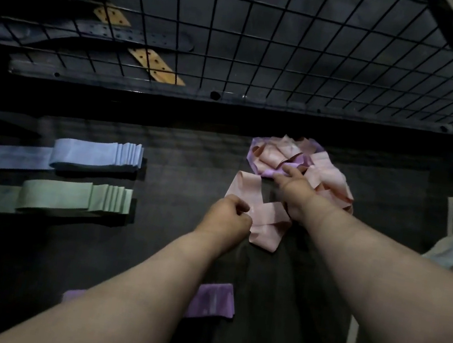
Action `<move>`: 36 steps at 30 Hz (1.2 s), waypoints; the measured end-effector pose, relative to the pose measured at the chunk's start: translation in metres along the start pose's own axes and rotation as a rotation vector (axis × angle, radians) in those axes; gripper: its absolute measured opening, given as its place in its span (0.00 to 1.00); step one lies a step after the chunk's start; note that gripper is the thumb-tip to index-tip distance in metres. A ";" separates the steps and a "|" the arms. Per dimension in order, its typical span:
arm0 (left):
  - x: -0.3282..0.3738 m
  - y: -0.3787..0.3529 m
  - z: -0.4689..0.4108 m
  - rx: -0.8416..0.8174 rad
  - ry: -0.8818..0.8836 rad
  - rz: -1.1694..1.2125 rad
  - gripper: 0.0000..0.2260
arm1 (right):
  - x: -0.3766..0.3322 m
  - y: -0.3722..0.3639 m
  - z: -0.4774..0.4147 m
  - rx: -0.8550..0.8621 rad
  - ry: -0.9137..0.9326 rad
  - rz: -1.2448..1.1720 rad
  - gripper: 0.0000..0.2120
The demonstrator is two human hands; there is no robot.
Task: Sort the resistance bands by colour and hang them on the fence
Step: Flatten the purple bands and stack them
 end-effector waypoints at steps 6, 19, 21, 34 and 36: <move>-0.012 0.004 -0.019 -0.059 0.161 0.258 0.06 | 0.014 0.000 -0.031 0.194 -0.079 -0.202 0.13; 0.012 -0.006 -0.010 -0.192 0.215 0.660 0.10 | 0.009 0.010 0.021 0.317 -0.260 -0.289 0.17; 0.013 -0.006 -0.006 -0.177 0.240 0.636 0.08 | 0.004 0.017 0.030 0.307 -0.241 -0.286 0.15; 0.046 -0.014 0.022 -0.270 0.174 0.715 0.06 | -0.097 0.080 0.050 0.247 0.078 -0.932 0.09; 0.059 -0.013 0.030 -0.297 0.103 0.695 0.08 | -0.108 0.081 0.047 0.194 0.088 -1.026 0.09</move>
Point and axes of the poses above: each hand's wrist, its own z-axis away from the middle knuckle, its own y-axis out of the back of the hand, x = y × z, the point moved 5 cm from there along -z, towards the middle knuckle, and after that the axes turned 12 degrees about y, right-handed, at the moved point
